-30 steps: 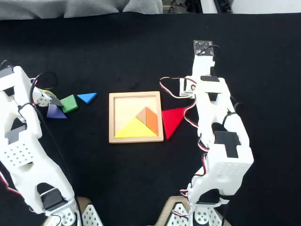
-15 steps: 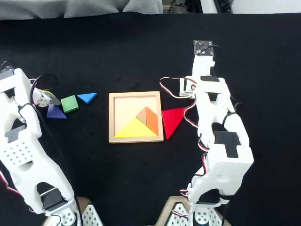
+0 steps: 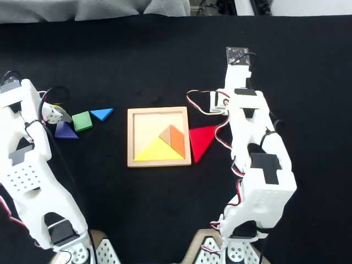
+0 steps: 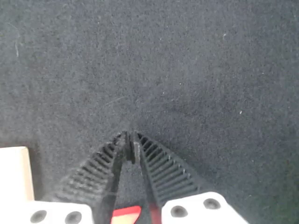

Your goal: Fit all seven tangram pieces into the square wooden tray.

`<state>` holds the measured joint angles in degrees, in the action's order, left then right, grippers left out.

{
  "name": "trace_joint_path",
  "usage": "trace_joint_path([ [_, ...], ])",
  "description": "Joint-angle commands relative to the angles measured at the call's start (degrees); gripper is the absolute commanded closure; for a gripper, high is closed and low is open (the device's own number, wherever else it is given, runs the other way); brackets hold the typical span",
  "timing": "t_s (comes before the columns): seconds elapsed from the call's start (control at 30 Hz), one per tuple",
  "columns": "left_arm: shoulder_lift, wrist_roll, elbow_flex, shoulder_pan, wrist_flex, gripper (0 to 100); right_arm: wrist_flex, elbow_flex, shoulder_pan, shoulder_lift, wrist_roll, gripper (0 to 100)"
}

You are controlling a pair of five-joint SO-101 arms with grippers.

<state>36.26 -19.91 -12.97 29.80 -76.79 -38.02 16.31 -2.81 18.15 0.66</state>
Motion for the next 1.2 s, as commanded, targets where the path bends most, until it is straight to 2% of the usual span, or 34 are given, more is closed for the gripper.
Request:
trace_joint_path([
  [0.0,-0.3,-0.7,-0.2,-2.9,0.5,69,-0.3,-3.1,-0.4,-0.4,0.4,98.4],
  [0.17,-0.3,-0.8,-0.4,-4.1,0.6,78,-0.3,-3.1,-0.4,-0.4,0.4,98.4],
  [0.47,-0.3,-0.8,0.0,-4.2,0.4,77,-0.3,-3.1,-0.4,-0.4,0.4,98.4],
  [0.63,-0.9,-0.8,-1.5,-3.8,-3.9,77,-0.3,-3.1,-0.4,-0.4,0.4,98.4],
  [0.83,-0.3,-0.8,-1.4,-3.7,-7.0,63,-0.3,-3.1,-0.4,-0.4,0.4,98.4],
  [1.0,-0.3,-1.1,-1.0,-4.1,-6.9,63,-0.3,-3.1,-0.4,-0.4,0.4,98.4],
  [1.17,-0.3,-4.7,-1.1,-4.1,-4.7,63,-0.3,-3.1,-0.4,-0.4,0.4,98.4],
])
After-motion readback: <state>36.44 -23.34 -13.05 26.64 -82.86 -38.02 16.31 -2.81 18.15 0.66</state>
